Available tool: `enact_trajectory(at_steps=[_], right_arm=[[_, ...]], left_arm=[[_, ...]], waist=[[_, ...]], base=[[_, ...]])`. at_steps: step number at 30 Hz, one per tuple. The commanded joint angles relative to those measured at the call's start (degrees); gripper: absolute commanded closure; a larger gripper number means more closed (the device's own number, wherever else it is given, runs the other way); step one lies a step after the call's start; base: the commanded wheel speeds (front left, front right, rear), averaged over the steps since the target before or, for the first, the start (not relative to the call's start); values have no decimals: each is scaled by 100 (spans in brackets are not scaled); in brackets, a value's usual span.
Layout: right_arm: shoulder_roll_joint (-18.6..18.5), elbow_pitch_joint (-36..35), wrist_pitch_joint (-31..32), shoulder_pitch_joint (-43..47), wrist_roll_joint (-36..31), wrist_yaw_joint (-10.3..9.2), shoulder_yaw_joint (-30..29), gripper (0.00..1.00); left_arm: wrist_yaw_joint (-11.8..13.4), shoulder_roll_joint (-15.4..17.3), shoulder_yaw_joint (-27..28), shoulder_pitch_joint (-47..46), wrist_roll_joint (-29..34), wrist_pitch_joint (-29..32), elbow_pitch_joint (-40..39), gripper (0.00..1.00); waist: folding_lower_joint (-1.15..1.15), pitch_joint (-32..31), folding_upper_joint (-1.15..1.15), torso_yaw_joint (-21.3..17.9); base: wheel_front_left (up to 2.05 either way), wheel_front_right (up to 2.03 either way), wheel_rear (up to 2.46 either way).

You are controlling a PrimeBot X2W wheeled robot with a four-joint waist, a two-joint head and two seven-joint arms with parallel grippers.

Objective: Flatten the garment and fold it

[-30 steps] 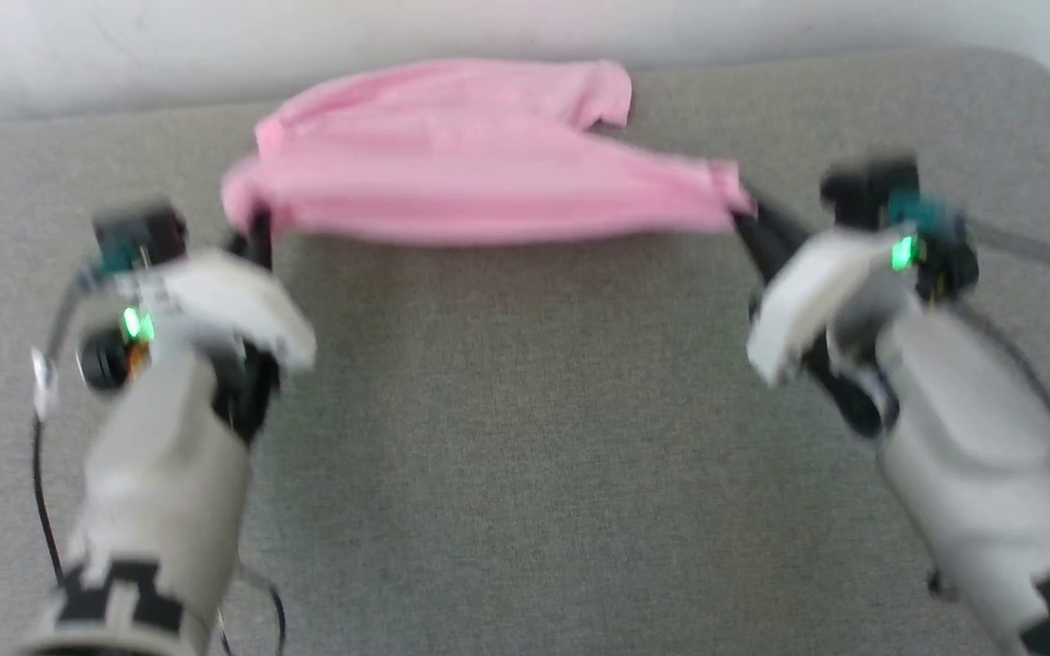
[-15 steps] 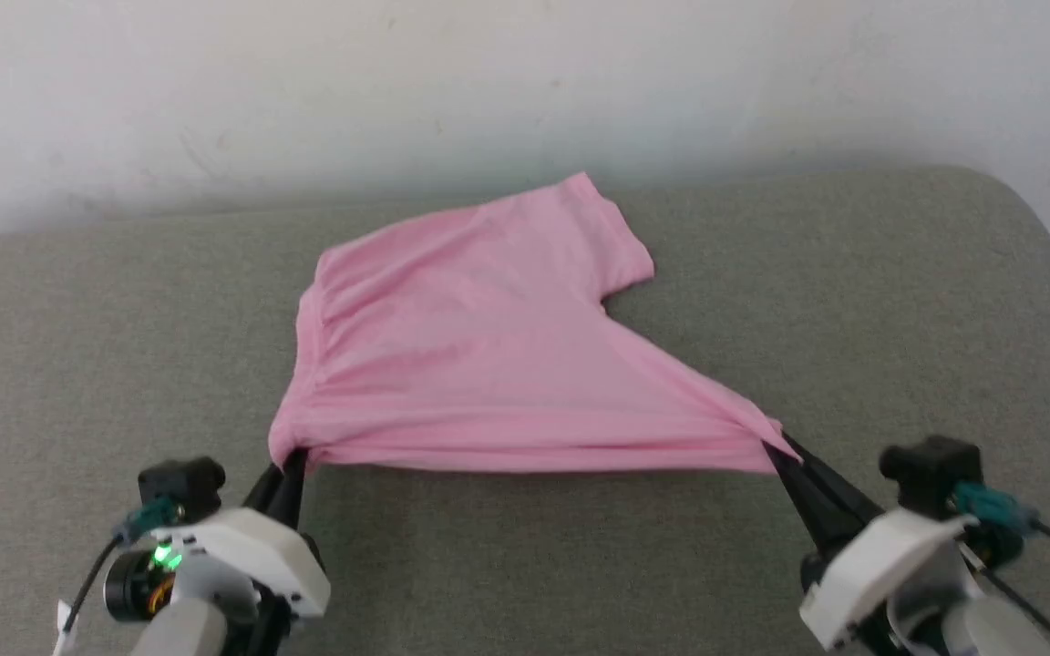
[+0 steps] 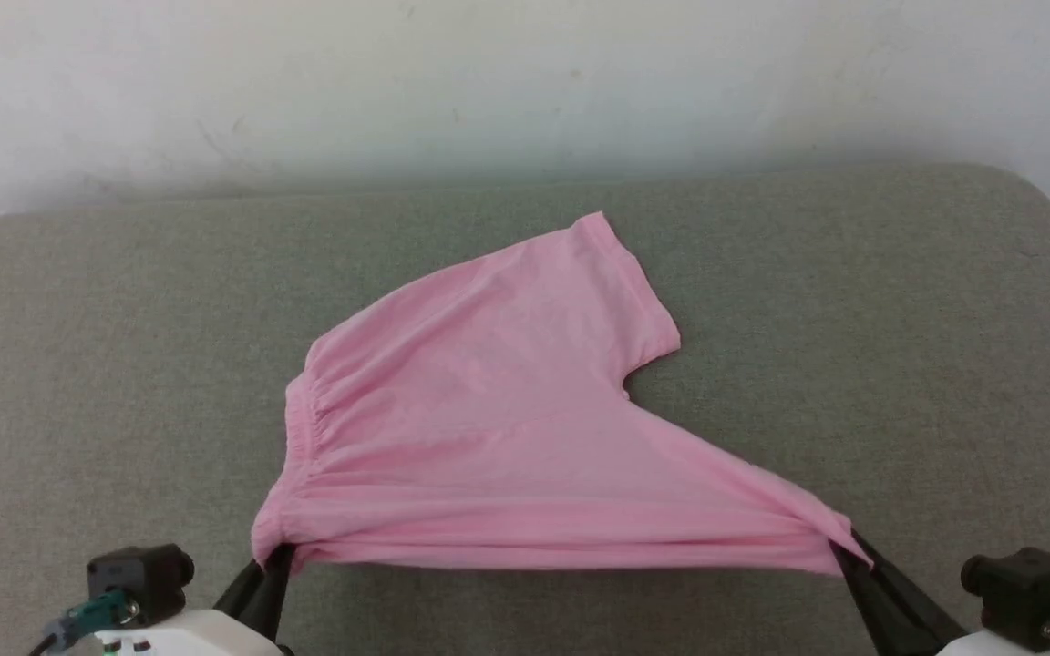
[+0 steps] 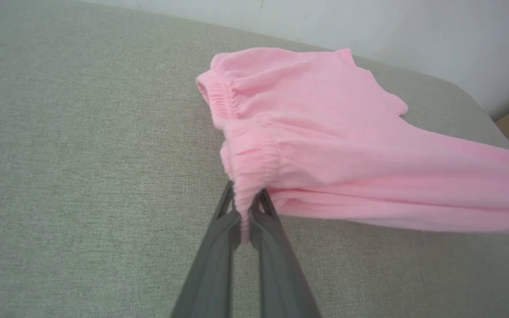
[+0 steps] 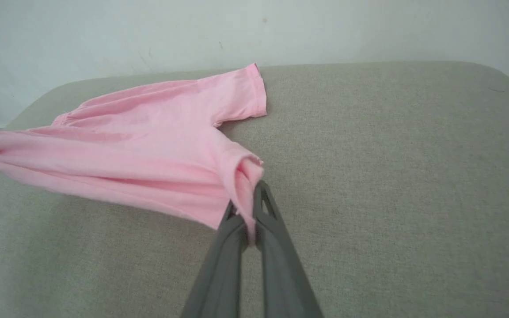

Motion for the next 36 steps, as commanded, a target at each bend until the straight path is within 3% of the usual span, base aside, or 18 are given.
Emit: enact_trajectory(at_steps=[1, 5, 8, 16, 24, 36], right_arm=[[15, -59, 14, -10, -41, -12, -62, 100], [20, -153, 164, -448, -73, -12, -157, 100], [-37, 203, 199, -1134, 3, -12, -152, 100], [-402, 2001, 458, -3229, 408, -12, 272, 100], [-431, 3868, 461, -5134, 881, -12, 673, 100], [-603, 6150, -570, -7017, 1348, -12, 1245, 100]], left_arm=[[50, 70, 68, -2, -38, 14, -39, 100], [10, 191, 59, -335, -49, 247, -207, 100], [-86, 146, 46, -777, -167, 327, 2, 100], [-466, -29, -85, -2184, -482, 553, 977, 100], [-695, -255, -135, -3234, -745, 678, 1828, 100], [-769, -641, -88, -3989, -805, 181, 2481, 100]], waist=[[0, 64, 0, 24], [0, 220, 0, 39], [0, 368, 0, 37], [0, 828, 0, 222], [0, 1253, 0, 433], [0, 1790, 0, 917]], base=[[0, 0, 0], [0, 0, 0], [0, 0, 0], [0, 0, 0], [0, 0, 0], [0, 0, 0]])
